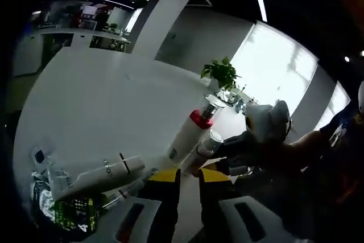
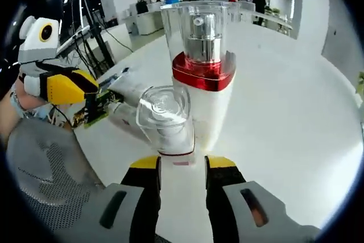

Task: Arrange the skincare products in the storage area until every visible bottle or jar stands upright without overlapping.

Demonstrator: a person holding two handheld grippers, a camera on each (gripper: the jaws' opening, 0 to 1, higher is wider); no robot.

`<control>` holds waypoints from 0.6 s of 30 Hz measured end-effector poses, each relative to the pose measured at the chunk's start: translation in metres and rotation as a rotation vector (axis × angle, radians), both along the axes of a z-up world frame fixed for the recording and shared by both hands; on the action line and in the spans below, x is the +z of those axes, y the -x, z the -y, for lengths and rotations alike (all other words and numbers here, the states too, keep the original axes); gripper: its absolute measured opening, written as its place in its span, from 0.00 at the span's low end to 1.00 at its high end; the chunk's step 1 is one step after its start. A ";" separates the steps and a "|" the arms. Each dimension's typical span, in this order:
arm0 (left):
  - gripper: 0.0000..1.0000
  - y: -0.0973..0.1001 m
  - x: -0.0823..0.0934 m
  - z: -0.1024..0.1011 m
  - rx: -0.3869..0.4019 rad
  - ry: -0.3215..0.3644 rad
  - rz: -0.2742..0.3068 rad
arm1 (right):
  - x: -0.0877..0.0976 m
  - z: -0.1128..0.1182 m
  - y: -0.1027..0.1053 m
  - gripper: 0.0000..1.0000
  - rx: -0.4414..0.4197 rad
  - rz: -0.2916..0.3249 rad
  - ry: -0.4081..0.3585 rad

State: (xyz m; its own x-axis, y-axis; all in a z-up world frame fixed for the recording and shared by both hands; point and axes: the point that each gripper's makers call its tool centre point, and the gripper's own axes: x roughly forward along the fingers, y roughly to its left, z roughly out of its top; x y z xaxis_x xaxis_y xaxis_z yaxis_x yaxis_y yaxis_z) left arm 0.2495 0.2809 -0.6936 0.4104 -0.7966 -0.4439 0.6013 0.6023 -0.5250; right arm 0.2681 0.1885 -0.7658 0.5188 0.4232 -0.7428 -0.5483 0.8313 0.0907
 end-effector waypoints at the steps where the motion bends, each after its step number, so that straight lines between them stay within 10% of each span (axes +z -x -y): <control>1: 0.14 0.000 0.000 0.000 0.000 -0.001 0.001 | 0.001 0.000 0.000 0.26 0.004 0.007 0.007; 18: 0.14 0.001 -0.008 -0.004 0.006 -0.037 -0.006 | -0.003 -0.008 0.025 0.17 0.075 -0.090 -0.007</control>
State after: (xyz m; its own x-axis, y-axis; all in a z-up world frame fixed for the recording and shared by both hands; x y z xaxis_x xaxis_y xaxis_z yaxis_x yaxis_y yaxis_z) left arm 0.2489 0.2848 -0.7013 0.4118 -0.7772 -0.4758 0.5945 0.6248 -0.5061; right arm 0.2429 0.1964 -0.7685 0.4170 0.4640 -0.7815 -0.5982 0.7875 0.1483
